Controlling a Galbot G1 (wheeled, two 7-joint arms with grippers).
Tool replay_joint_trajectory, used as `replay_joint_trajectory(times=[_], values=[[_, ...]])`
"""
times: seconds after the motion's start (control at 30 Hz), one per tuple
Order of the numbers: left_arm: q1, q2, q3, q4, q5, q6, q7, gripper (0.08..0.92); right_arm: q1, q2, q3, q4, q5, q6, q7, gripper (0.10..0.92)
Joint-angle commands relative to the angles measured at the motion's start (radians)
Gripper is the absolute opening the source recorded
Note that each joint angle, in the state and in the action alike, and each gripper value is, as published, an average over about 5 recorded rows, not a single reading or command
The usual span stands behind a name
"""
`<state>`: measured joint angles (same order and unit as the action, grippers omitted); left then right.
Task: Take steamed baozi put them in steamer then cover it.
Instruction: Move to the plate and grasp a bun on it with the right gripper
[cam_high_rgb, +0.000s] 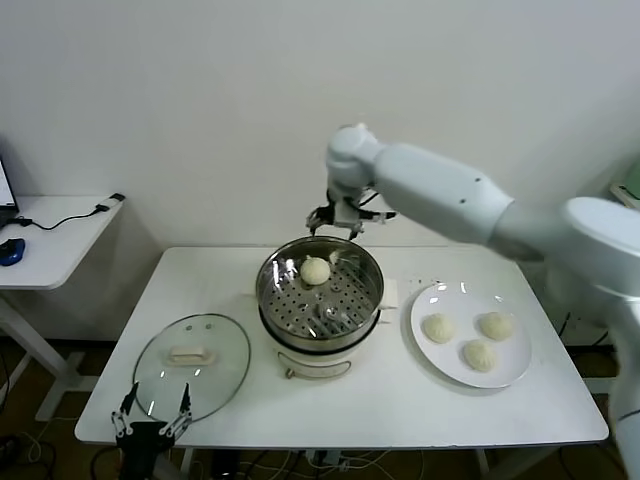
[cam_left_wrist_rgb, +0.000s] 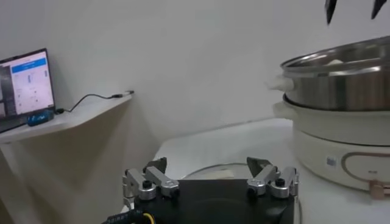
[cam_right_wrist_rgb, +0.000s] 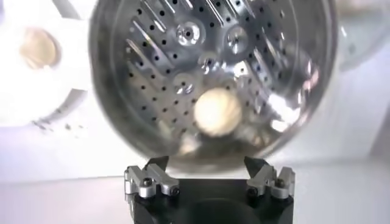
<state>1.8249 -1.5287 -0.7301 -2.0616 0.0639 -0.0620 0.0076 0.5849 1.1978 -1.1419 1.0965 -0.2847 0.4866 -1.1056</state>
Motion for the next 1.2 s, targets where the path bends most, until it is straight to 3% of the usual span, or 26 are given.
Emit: replay_joint_trajectory(times=[0.03, 0.13, 0.47, 0.87, 1.2], values=[[0.01, -0.003, 0.006, -0.01, 0.004, -0.005, 0.002, 0.823, 0.204, -0.362, -0.247, 0.186, 0.667, -0.622, 0.081, 0.823], [0.014, -0.005, 0.005, -0.01, 0.003, -0.009, 0.002, 0.823, 0.136, -0.438, -0.202, 0.175, 0.811, -0.761, 0.116, 0.823], [0.029, -0.012, 0.001, -0.018, 0.003, -0.012, 0.001, 0.823, -0.16, -0.534, -0.074, 0.065, 0.625, -0.753, -0.003, 0.823], [0.029, -0.027, -0.002, -0.023, 0.024, 0.011, 0.004, 0.823, -0.448, -0.415, 0.115, -0.126, 0.372, -0.655, -0.045, 0.823], [0.032, -0.031, -0.008, -0.015, 0.028, 0.009, 0.002, 0.823, -0.55, -0.324, 0.196, -0.219, 0.306, -0.629, -0.037, 0.823]])
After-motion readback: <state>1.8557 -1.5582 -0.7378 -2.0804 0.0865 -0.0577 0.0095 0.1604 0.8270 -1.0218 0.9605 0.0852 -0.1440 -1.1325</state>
